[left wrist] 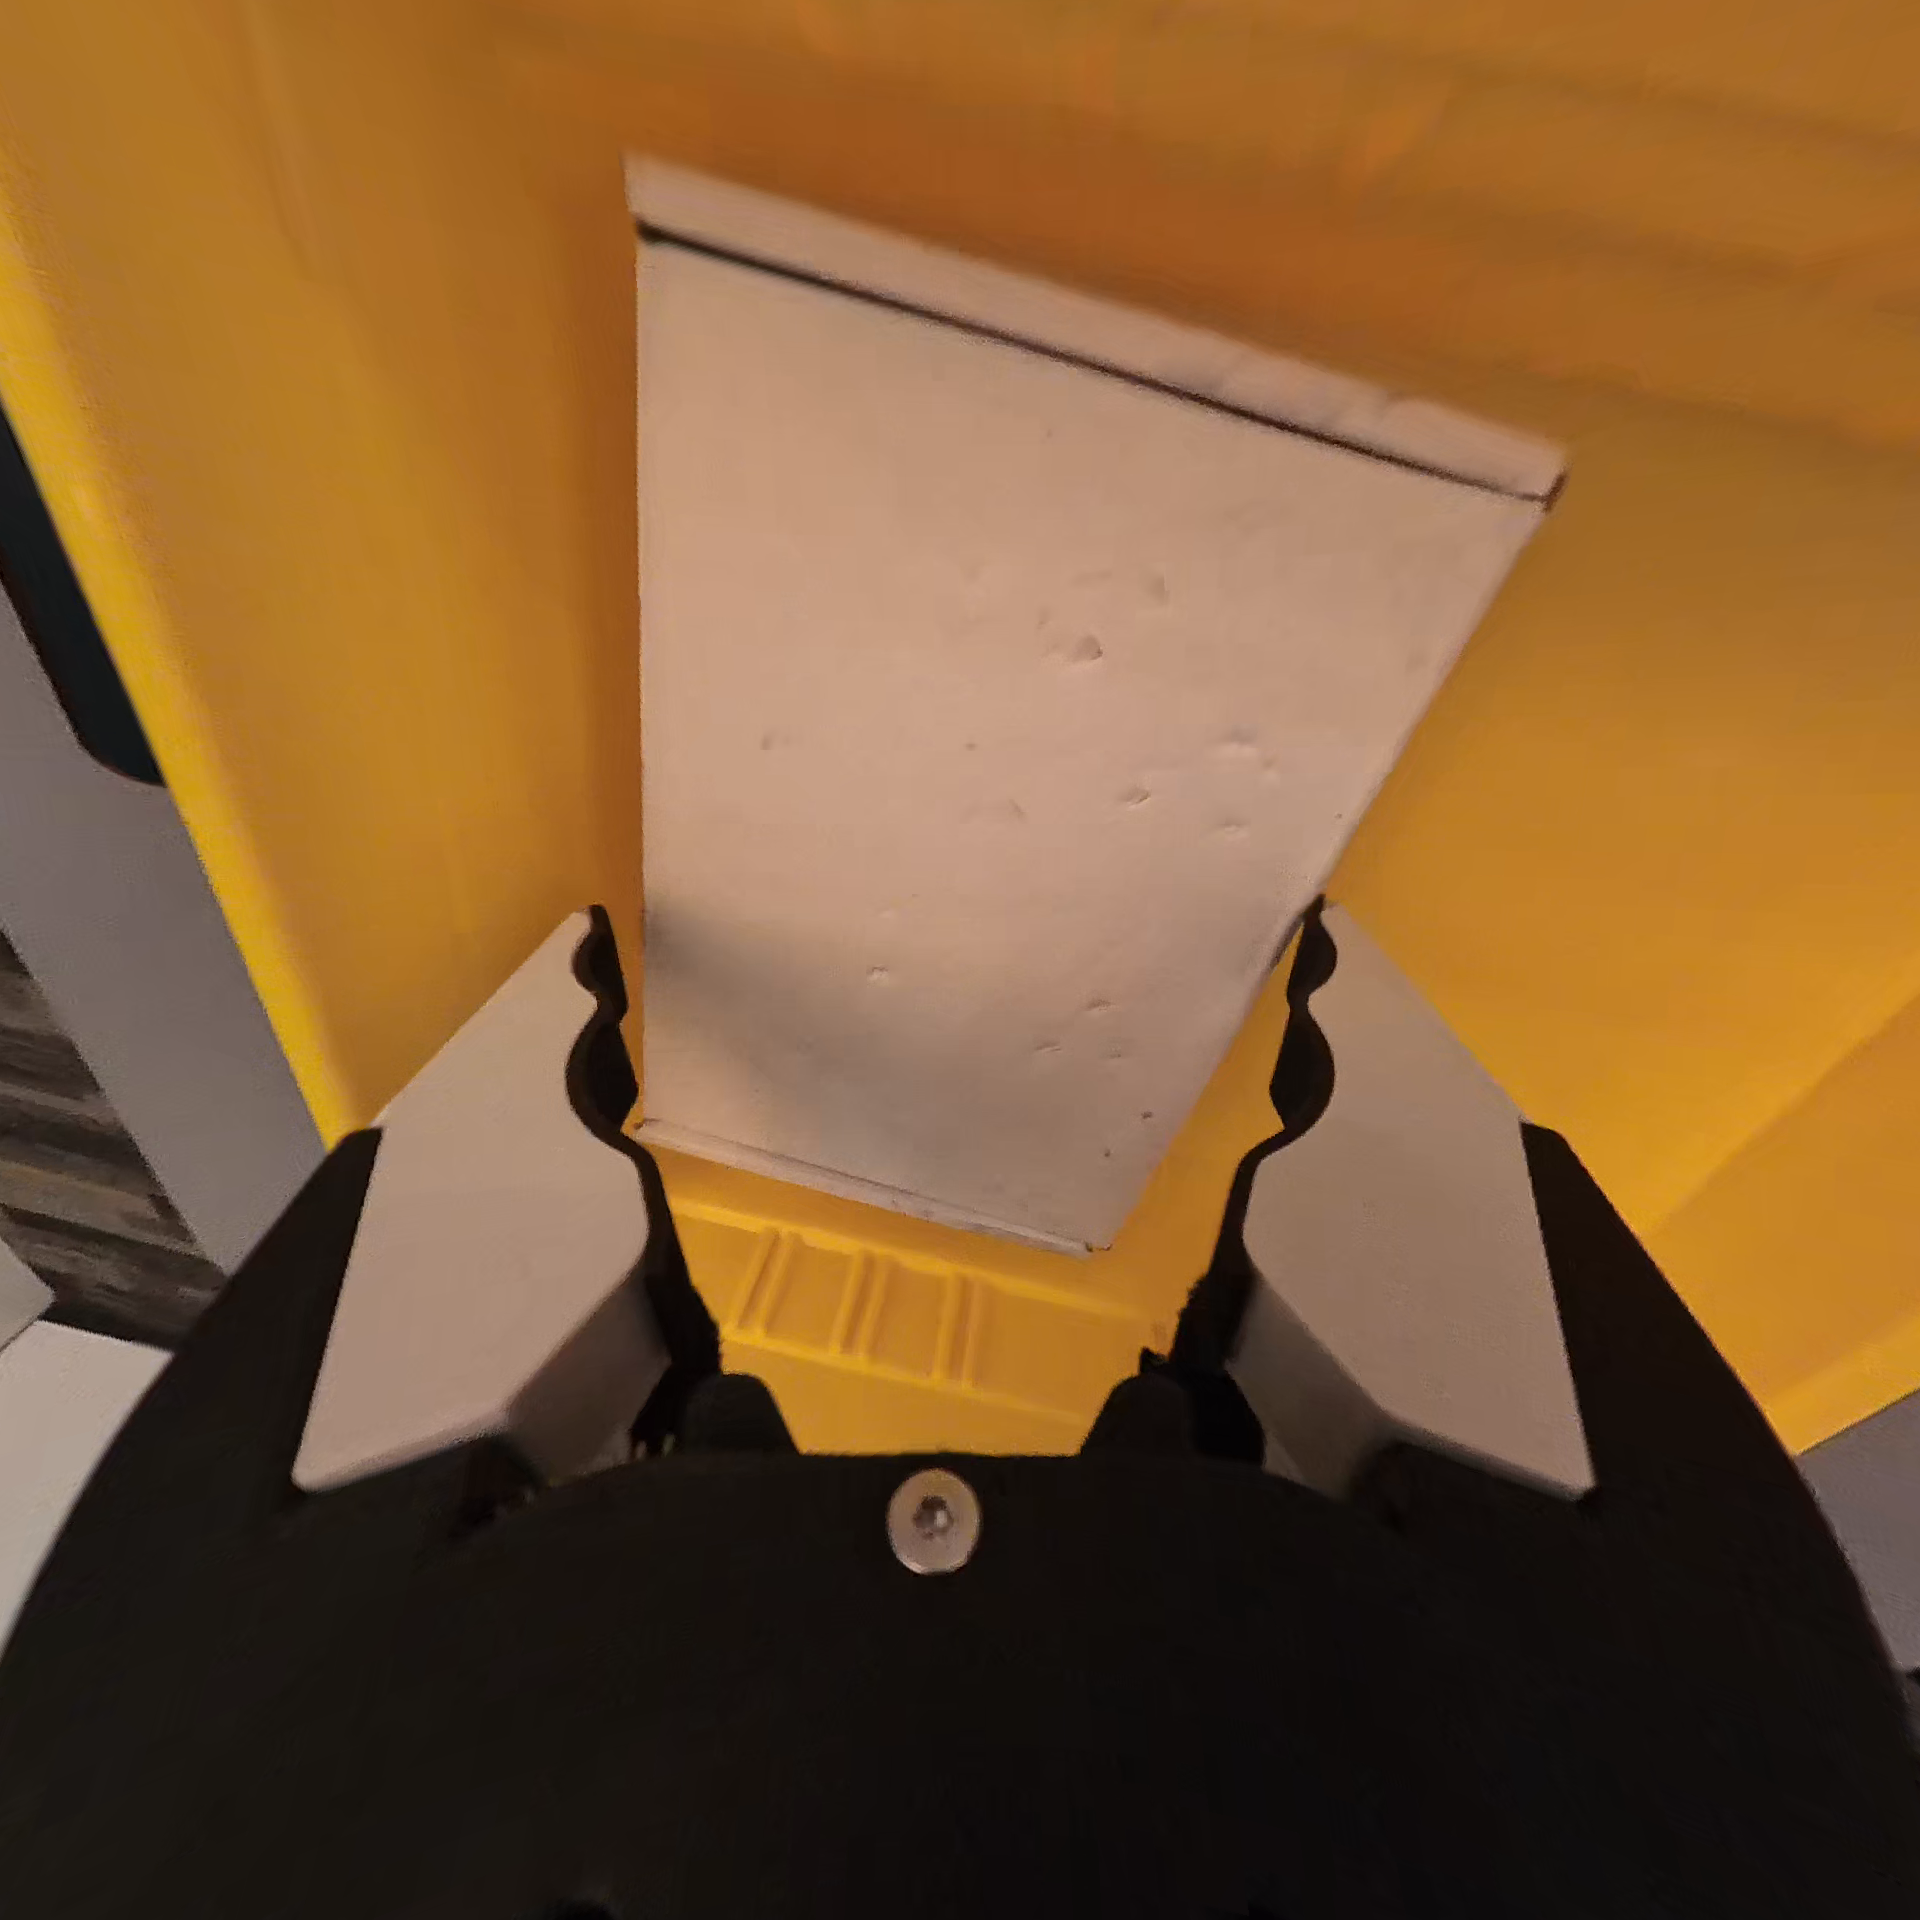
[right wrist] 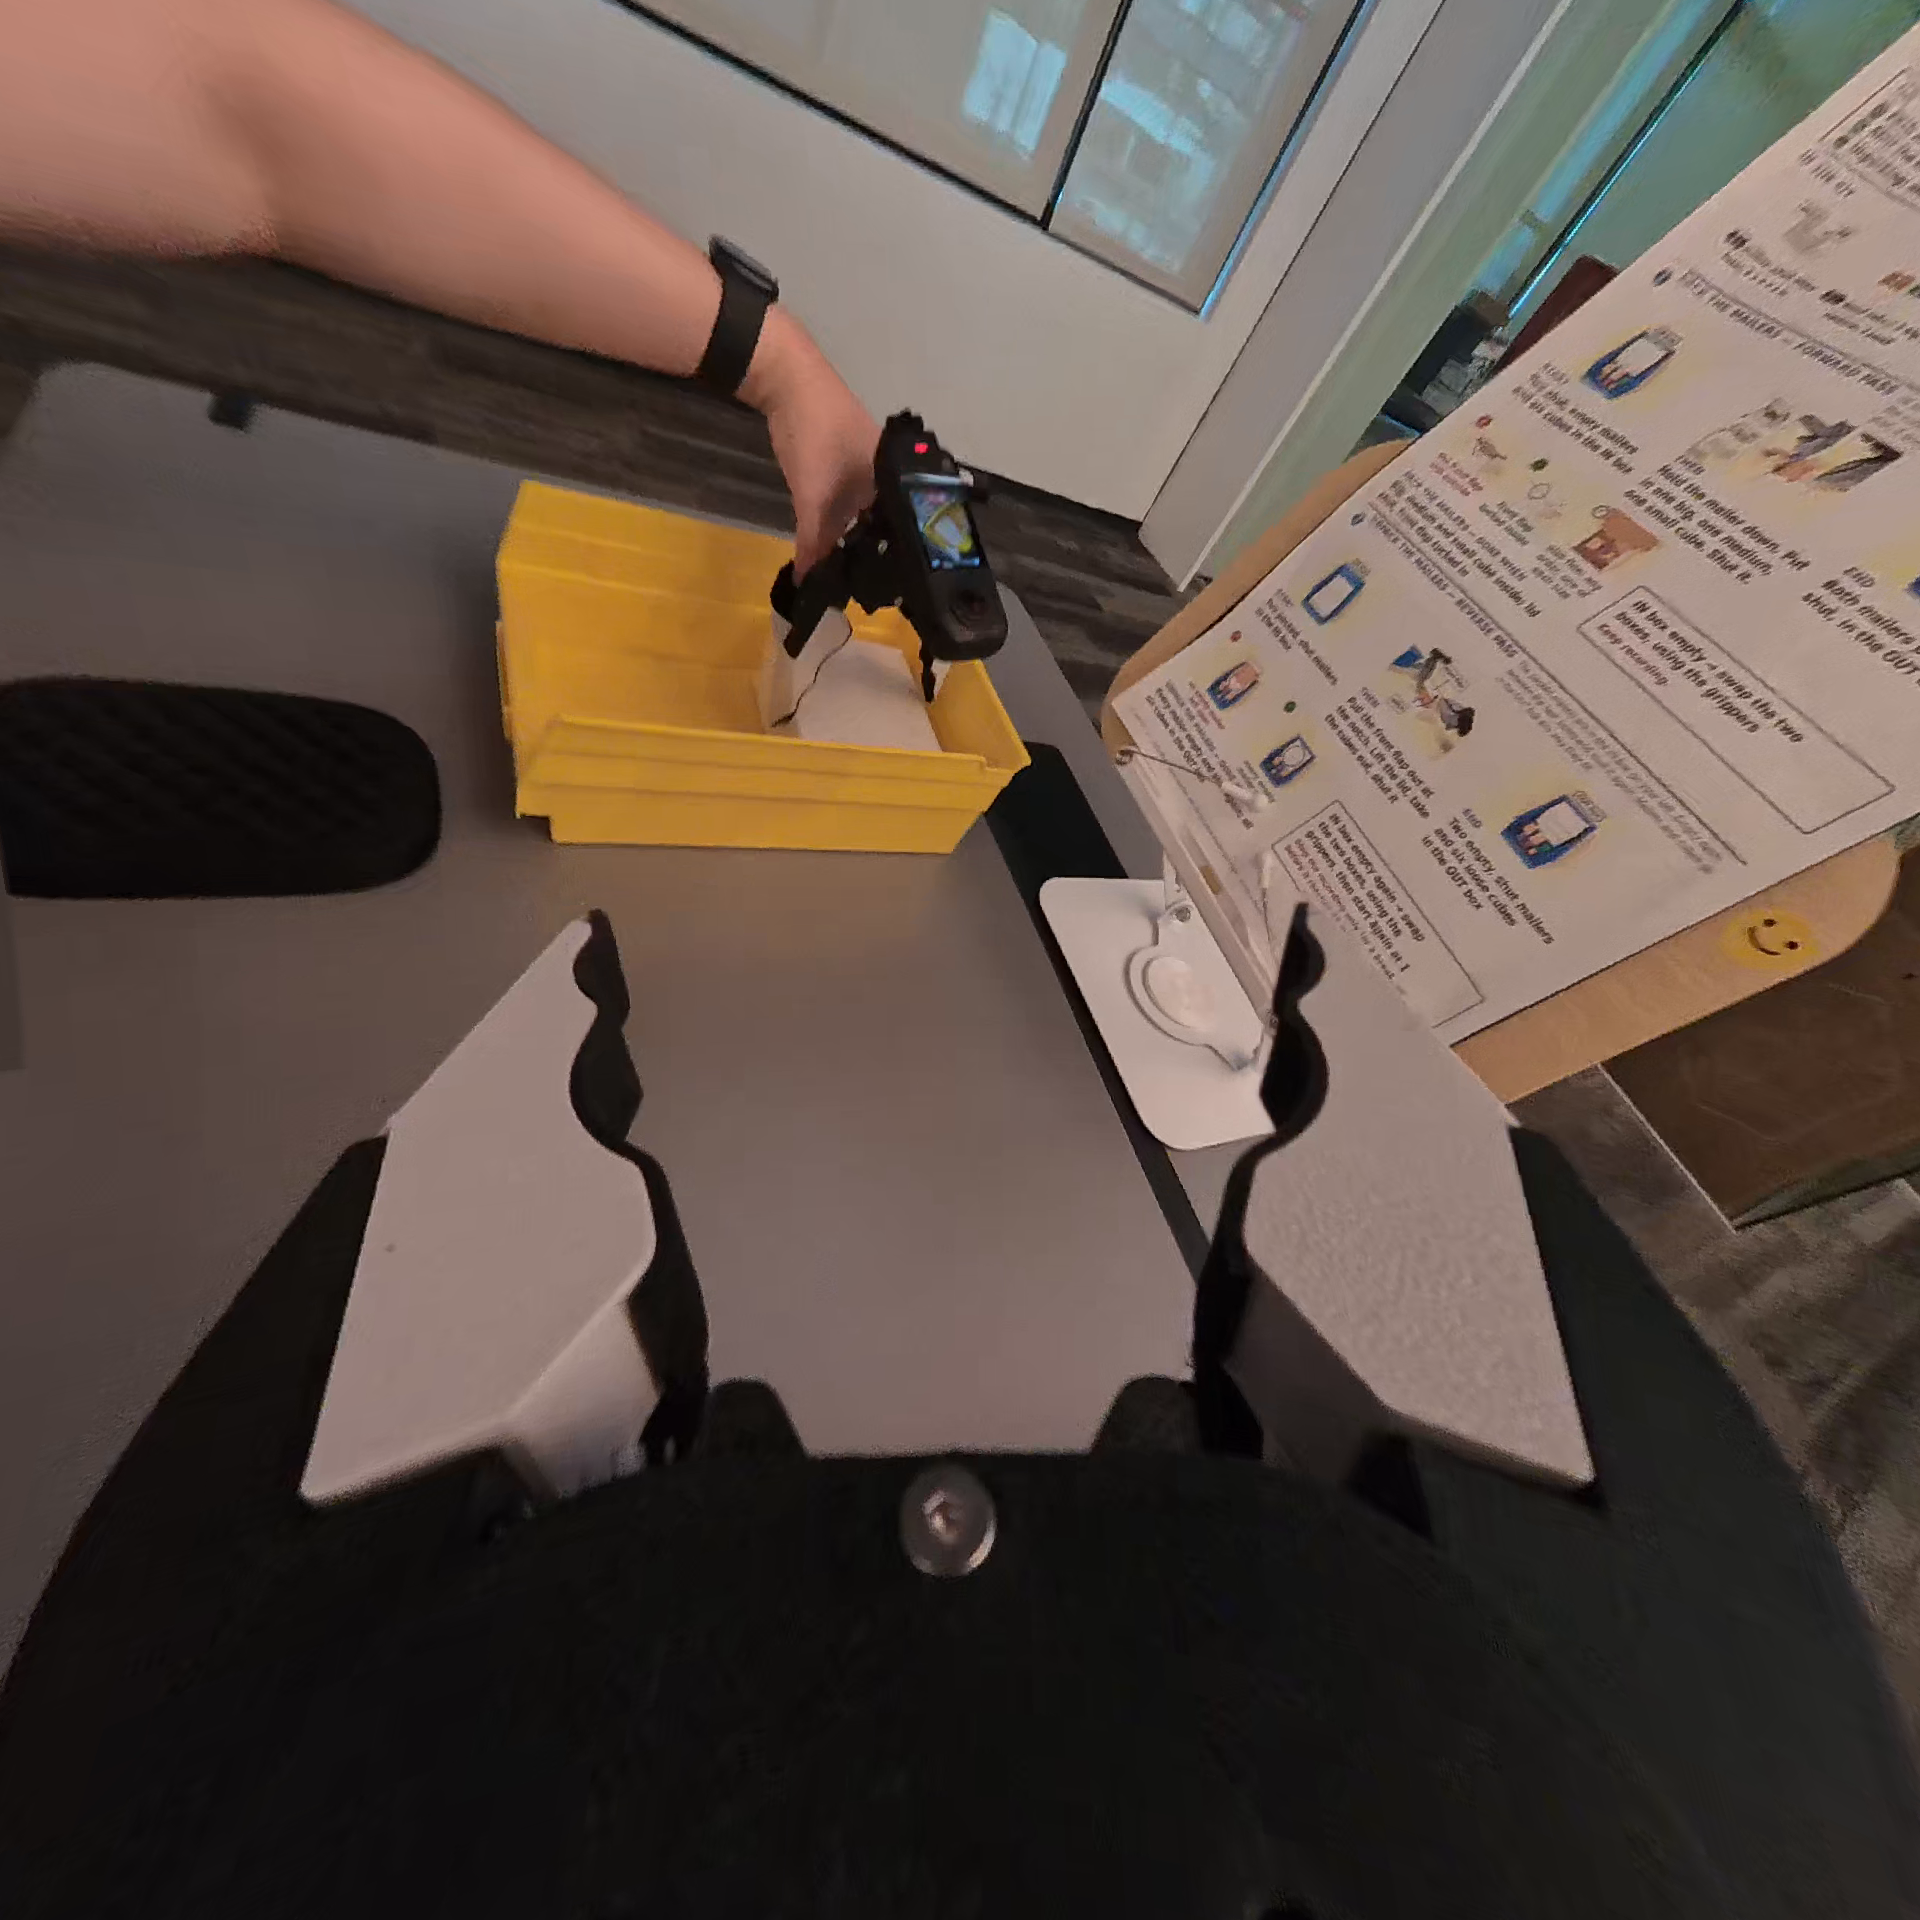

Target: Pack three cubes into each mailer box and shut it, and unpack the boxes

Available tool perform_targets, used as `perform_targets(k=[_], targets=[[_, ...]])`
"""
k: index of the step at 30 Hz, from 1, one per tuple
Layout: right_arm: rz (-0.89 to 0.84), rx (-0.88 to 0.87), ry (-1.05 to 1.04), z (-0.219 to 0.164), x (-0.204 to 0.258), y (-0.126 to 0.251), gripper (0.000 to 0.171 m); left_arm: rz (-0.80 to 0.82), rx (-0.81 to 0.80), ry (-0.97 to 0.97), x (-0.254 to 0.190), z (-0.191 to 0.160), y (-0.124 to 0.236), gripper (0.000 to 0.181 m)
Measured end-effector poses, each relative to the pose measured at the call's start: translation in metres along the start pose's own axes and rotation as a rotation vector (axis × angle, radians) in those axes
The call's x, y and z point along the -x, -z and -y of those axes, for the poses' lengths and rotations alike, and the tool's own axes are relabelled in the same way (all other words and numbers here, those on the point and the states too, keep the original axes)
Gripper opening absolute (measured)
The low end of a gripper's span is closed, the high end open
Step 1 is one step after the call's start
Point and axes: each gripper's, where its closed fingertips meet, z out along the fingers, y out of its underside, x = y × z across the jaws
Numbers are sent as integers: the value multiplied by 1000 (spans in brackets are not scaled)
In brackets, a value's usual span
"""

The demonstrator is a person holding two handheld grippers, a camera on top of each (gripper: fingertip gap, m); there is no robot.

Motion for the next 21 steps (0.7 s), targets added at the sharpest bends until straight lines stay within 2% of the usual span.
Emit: perform_targets(k=[4, 6, 10, 14, 21], targets=[[19, 63, 32, -12, 5, -9, 123, -28, -31, 55, -7, -4, -3, 126], [-1, 94, 56, -17, 3, -11, 123, -52, 5, 59, -19, -12, -1, 128], [8, 105, 65, -18, 5, -17, 123, -29, 64, 25, -30, -25, 2, 120], [-1, 139, 86, -23, 5, -20, 123, 4, 53, 81, -26, -18, -5, 124], [-21, 142, 118, -23, 2, -18, 122, -38, 102, 120, -30, -19, -21, 136]])
